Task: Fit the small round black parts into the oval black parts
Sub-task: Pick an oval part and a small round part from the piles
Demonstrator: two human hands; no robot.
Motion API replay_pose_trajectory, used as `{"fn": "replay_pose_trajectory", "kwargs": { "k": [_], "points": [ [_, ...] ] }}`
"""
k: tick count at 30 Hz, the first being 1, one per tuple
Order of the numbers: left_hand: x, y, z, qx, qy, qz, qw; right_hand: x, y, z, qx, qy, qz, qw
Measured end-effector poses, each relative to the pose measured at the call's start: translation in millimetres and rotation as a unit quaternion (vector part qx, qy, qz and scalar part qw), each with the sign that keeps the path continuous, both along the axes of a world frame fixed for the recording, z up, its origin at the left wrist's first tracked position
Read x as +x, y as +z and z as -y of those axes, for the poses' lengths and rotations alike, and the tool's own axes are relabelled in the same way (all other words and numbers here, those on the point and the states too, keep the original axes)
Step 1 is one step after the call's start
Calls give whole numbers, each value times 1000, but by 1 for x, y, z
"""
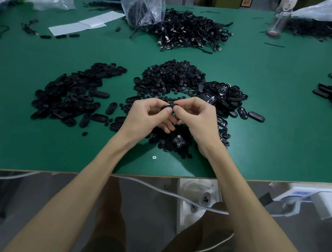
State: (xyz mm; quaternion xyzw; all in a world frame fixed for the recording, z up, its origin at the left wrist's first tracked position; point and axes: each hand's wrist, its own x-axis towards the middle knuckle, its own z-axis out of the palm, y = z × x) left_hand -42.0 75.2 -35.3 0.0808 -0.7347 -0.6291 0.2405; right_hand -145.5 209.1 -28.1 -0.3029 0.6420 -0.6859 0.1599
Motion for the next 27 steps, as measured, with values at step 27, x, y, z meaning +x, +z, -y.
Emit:
{"fn": "replay_pose_trajectory", "kwargs": {
  "k": [27],
  "points": [
    [-1, 1, 1, -105, 44, -6, 993, -1, -2, -2, -29, 22, 15, 999]
  ]
}}
